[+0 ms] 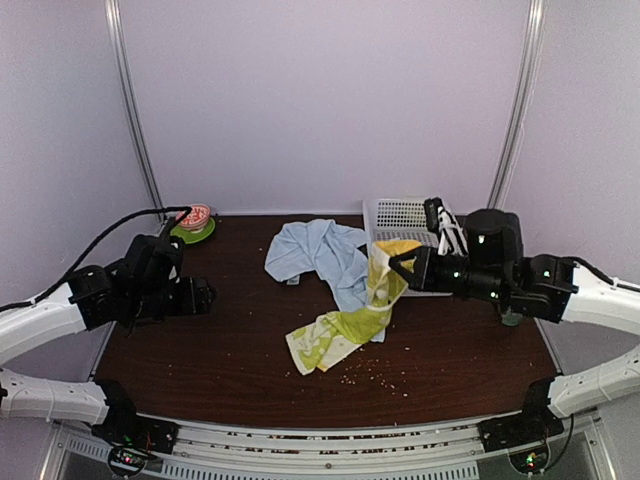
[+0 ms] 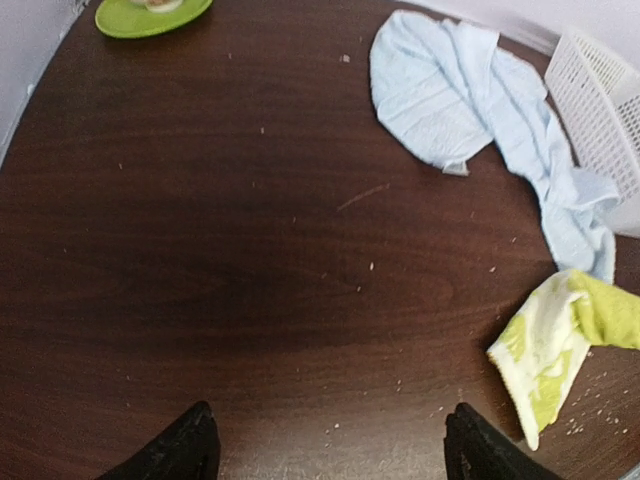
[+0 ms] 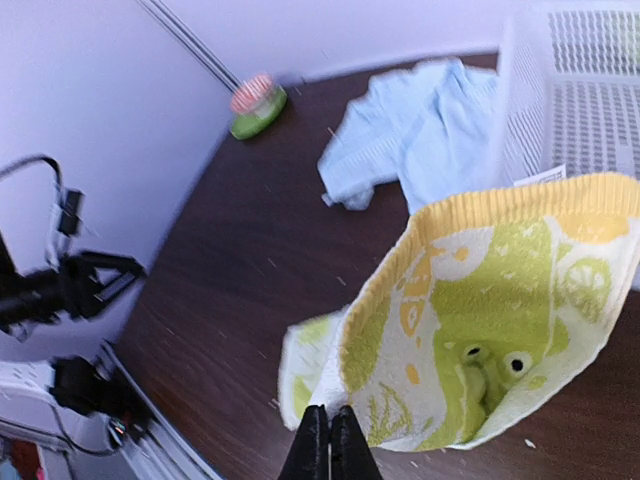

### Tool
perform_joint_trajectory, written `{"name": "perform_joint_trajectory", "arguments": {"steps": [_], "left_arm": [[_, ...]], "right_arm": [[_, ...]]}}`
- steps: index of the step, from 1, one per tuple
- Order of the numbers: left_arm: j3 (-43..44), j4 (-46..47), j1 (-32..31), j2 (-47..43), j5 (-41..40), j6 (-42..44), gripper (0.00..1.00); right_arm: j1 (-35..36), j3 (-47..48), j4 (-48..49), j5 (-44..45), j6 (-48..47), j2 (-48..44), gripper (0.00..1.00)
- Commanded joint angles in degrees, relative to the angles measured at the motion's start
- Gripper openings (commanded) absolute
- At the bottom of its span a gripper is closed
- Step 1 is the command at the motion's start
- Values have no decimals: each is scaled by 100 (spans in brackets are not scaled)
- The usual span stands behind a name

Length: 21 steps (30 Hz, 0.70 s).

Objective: Roll the towels
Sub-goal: Adjust the towel at the center of the board.

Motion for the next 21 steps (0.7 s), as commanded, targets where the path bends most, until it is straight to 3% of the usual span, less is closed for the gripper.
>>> {"name": "perform_joint_trajectory", "arguments": {"steps": [1,4,6,9,12,14,17,21], "left_arm": [[-307,407,21,355,434,-138,79],[-226,392,16,439,415,-158,78],[-75,320,12,374,316,-151,78],[219,144,15,259,107,-71,78],[646,-187,14,137,-151,23,77],[831,-390,16,-12,-362,42,78],[845,-495,16,-298,-642,72,78],[596,-509,14,-610,-869,66,79]], "right_arm": [[131,-1007,-278,-148,317,8,0],[133,-811,-285,-73,178,-35,0],[118,11,-565,13,-271,167,0],[123,2390,-1538,-142,-1182,799,0],[587,4823,-1928,-369,-1961,1178,0],[981,5744,-1995,-216,-2284,1211,0],[1073,5472,-1913,69,-2225,972,0],[729,3446,-1482,285,-1742,404,0]]}}
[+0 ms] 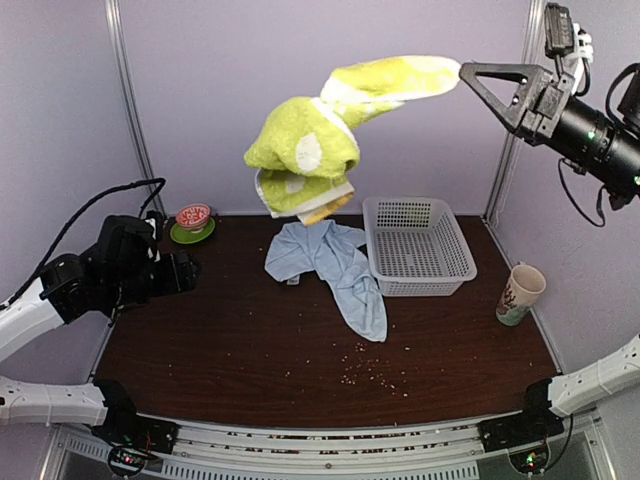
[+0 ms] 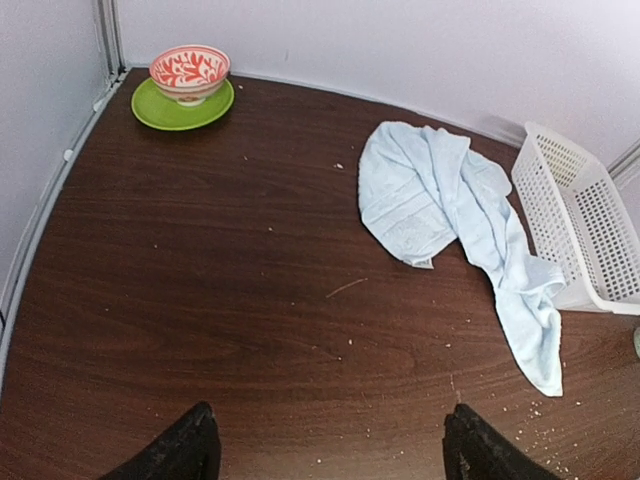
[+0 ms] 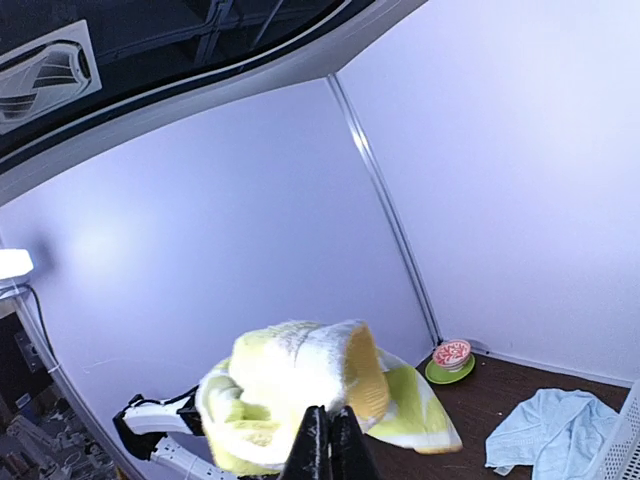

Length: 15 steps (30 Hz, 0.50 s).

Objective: Roll the towels
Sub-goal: Adjust the towel at the center of the board.

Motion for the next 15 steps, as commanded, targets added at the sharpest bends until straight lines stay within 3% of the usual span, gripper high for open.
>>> {"name": "perform_joint_trajectory", "arguments": {"steps": [1,4,7,15], "left_arm": [[-204,-136,15,-207,-437,82,79],[-350,-145,17,-184,-413,49,79],[-504,-127,25,-106,-352,-52,79],[-751,159,15,26,-82,-112,79]], "right_arm": [[-456,-2135,-64,245,391,-165,0],[-860,-3419,286,83,894,-485,0],[-980,-3982,85,402,931,-526,0],[-1012,-3491,67,0,698,-444,0]]}}
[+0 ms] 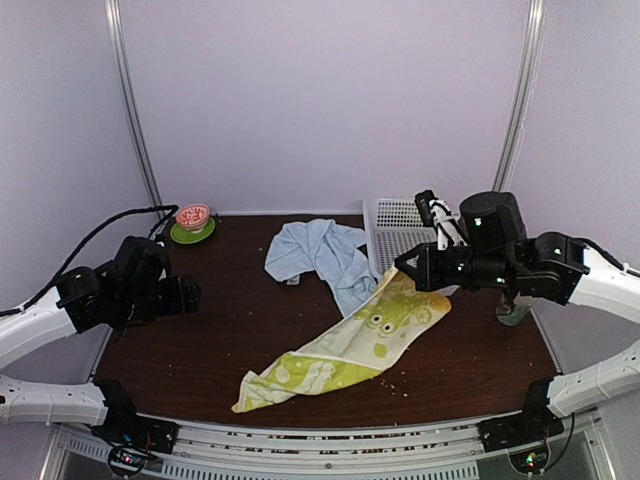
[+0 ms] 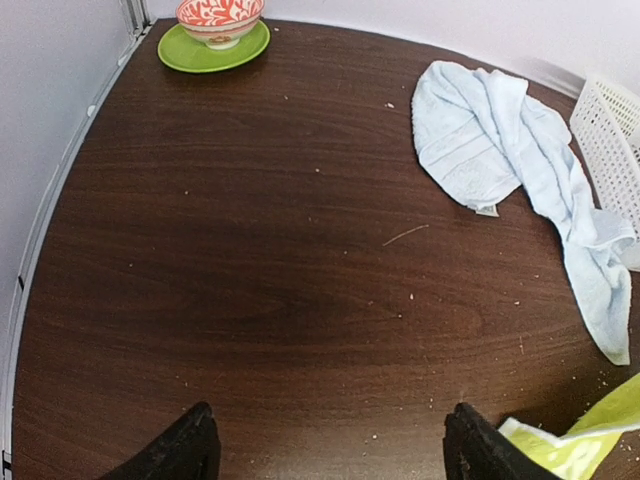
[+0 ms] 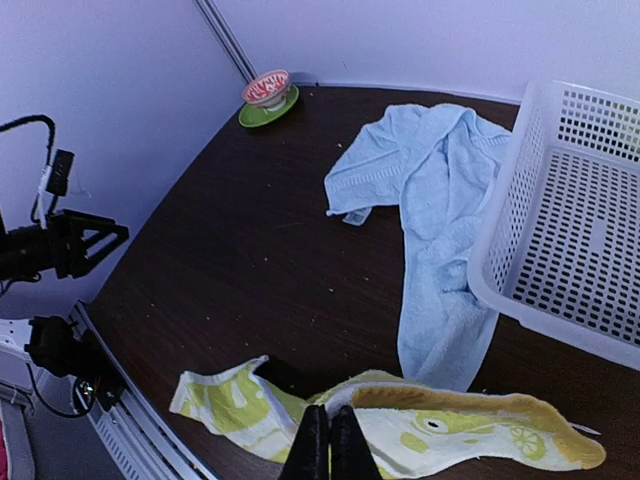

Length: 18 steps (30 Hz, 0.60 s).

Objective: Roll the towels
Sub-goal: Adjust the towel at the center of the board.

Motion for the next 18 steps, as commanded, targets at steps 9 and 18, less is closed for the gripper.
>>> {"name": "perform_joint_trajectory", "arguments": {"steps": [9,18], "left_arm": [[-410,1375,-108,576,1433,321,77],[179,1834,-1482,2041,1307,399,75]], "right_arm": [[-7,394,463,-94,-16,-133,0],[52,1003,531,-748,-197,-702,0]]}}
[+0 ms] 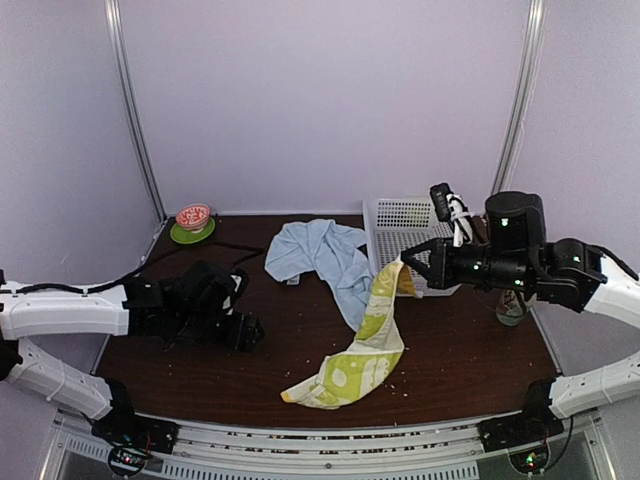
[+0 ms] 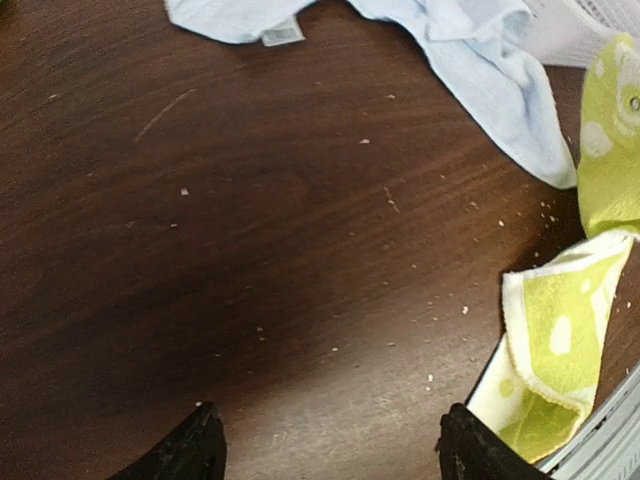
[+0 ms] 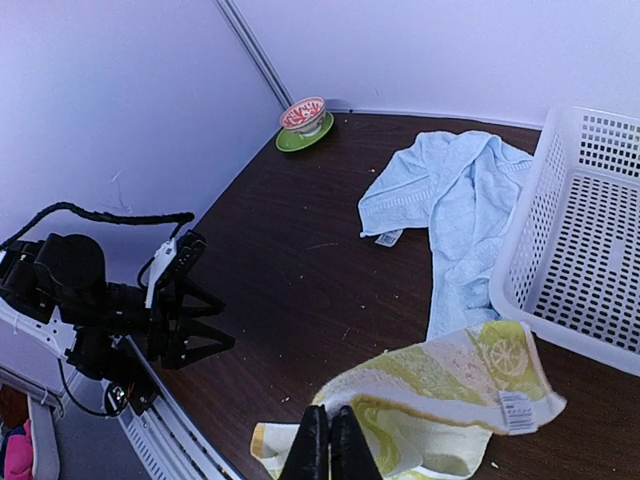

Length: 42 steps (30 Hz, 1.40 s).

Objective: Roll the towels
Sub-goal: Adjust the towel at the center of the board.

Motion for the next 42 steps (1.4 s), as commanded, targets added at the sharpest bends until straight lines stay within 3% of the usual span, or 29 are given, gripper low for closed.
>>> {"name": "perform_joint_trajectory", "arguments": {"steps": [1,4,7,13,18,22,29,34,37,42], "left_arm": [[238,627,-241,32,-239,-34,75],[255,674,-241,-598,-836,17,77],[194,675,-241,-1395,-1198,137,78],[-422,906,-241,-2005,-1084,268,79],[-600,1309,-241,-1560,-341,480,77],[-616,1819,-249,-1263,81,636,75],[-586,1712,-254,-1829,-415,709,75],[-572,1265,-249,-2825,-826,941,75],[-601,1105,-249,-3376,-971,1050,75],[-757,984,-249,-3712,-1058,1059,76]], "right_arm": [[121,1952,-71,-741,-433,48,0],[494,3596,86,-1266,-853,359,0],[569,3819,390,-1077,-897,299,0],[417,1993,673,-113,-679,-204,0],[282,564,871,630,-58,-631,0],[252,251,860,753,152,-645,0],[424,1206,919,-42,82,177,0],[1424,3158,858,-765,-461,1251,0],[1766,3884,1098,-616,-601,1454,0],[1315,3461,1066,627,-625,1172,0]]}}
